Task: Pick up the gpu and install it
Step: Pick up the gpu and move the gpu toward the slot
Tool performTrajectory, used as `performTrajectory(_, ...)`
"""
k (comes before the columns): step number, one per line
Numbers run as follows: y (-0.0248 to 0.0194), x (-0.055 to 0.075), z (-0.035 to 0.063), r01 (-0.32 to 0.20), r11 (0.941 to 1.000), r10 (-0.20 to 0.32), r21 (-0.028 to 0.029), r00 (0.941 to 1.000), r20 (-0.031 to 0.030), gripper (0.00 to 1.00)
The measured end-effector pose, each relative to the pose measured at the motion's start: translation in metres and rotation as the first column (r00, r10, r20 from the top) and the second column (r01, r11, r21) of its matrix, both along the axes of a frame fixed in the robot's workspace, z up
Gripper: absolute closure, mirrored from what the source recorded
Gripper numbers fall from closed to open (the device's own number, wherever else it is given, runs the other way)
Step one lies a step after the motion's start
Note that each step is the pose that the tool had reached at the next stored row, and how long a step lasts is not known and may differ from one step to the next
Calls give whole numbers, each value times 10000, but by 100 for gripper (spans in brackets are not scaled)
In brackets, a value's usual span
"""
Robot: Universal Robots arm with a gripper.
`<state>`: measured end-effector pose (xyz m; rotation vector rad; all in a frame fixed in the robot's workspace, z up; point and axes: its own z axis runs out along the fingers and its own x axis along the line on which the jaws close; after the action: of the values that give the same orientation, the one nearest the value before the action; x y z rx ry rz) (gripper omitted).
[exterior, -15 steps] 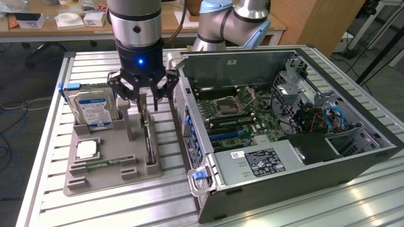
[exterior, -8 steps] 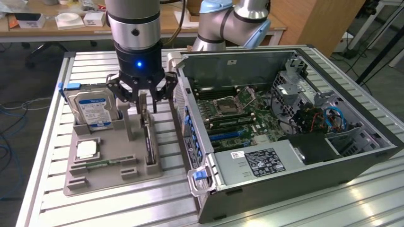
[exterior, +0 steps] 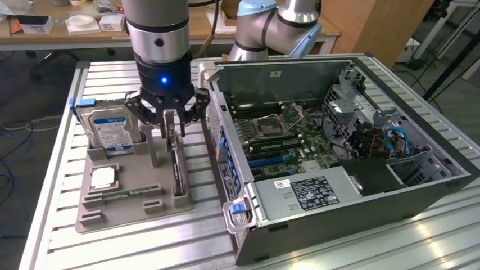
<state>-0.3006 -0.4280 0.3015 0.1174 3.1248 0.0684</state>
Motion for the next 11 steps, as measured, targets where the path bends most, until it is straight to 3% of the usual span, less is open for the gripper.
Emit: performTrajectory(11, -37, -20, -44, 0, 10000, 0, 1, 10000, -27, 59)
